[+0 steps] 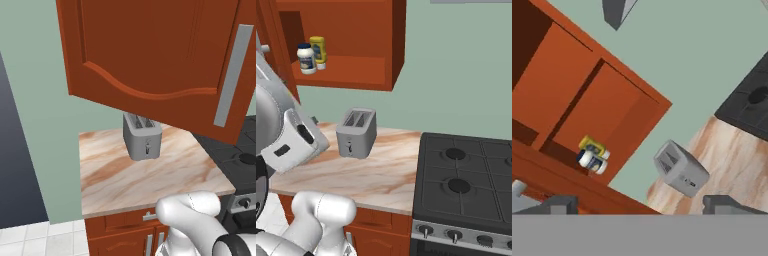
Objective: Move the mustard and mayonnaise from the cabinet to the dining counter.
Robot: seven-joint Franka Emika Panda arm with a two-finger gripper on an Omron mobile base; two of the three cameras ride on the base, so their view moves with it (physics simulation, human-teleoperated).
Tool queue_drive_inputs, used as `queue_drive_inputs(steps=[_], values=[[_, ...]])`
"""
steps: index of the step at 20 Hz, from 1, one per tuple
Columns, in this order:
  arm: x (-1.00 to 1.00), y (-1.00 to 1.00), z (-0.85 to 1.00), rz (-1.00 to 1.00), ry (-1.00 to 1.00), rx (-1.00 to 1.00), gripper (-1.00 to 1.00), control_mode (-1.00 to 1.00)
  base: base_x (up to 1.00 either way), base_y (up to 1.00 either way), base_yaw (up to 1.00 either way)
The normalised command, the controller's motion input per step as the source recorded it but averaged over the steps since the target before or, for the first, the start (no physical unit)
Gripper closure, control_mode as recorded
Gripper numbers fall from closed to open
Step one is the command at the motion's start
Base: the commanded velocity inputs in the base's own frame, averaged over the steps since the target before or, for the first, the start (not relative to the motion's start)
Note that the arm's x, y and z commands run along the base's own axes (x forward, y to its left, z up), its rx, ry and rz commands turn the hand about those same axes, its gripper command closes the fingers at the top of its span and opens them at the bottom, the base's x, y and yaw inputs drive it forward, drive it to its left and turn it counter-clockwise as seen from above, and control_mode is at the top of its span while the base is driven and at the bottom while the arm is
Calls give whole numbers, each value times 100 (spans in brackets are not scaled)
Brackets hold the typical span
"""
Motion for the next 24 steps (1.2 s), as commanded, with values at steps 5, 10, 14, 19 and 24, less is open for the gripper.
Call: queue_drive_inputs(steps=[5, 10, 14, 19, 24], values=[[47, -14, -7, 0, 2, 41, -100, -100, 0, 0, 0], [64, 11, 0, 0, 0, 33, -100, -100, 0, 0, 0], [63, 27, -6, 4, 0, 21, -100, -100, 0, 0, 0], [40, 11, -11, 16, 0, 11, -100, -100, 0, 0, 0], [31, 0, 0, 23, 0, 8, -100, -100, 0, 0, 0]])
